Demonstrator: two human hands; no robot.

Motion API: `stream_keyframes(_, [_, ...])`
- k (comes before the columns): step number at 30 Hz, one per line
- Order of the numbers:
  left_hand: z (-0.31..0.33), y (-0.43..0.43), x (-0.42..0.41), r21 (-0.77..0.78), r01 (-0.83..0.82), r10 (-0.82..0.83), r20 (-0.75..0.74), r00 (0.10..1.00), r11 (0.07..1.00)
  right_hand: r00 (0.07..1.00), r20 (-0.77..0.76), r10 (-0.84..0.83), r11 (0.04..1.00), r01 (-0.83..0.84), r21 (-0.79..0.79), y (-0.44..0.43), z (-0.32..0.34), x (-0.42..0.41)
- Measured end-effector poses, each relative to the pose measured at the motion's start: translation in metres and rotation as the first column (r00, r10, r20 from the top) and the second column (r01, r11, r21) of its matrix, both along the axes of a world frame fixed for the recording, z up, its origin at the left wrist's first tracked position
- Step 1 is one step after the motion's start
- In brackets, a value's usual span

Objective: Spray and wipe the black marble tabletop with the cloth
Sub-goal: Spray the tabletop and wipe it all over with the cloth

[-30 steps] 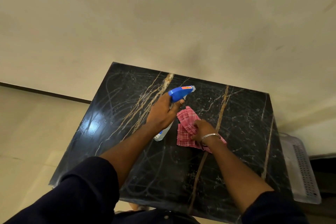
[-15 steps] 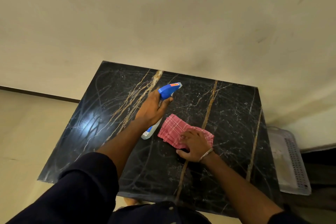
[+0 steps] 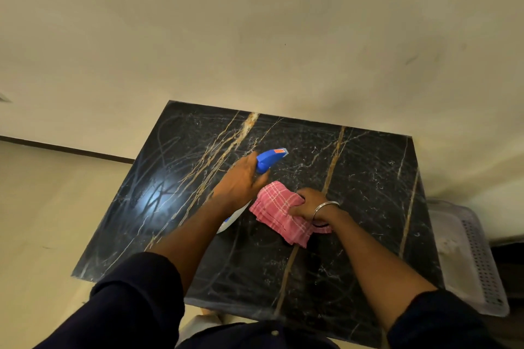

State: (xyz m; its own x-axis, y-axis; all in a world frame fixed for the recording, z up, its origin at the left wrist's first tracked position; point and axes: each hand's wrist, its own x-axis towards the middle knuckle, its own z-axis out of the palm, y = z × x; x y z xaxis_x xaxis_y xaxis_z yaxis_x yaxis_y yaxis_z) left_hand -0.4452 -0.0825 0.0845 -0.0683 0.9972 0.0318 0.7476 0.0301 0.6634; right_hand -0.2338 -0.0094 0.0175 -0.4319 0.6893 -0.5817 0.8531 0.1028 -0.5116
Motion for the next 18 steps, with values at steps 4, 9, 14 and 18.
stream_keyframes(4, [0.007, 0.001, -0.012, 0.006, -0.006, 0.006, 0.030, 1.000, 1.000, 0.950, -0.230, -0.209, 0.978, 0.197, -0.074, 0.002, 0.007, 0.003])
stream_keyframes(9, [0.010, 0.009, -0.031, 0.021, 0.059, -0.060, 0.053, 0.997, 0.998, 0.870, -0.418, -0.262, 0.963, 0.266, -0.049, -0.001, 0.032, -0.006])
stream_keyframes(14, [0.021, 0.020, -0.046, 0.063, 0.067, -0.072, 0.083, 0.994, 0.996, 0.856, -0.424, -0.298, 0.930, 0.360, 0.073, 0.002, 0.037, -0.019])
stream_keyframes(18, [0.024, 0.029, -0.051, 0.088, 0.087, -0.095, 0.090, 0.991, 0.992, 0.805, -0.441, -0.396, 0.876, 0.475, 0.080, -0.013, 0.032, -0.016])
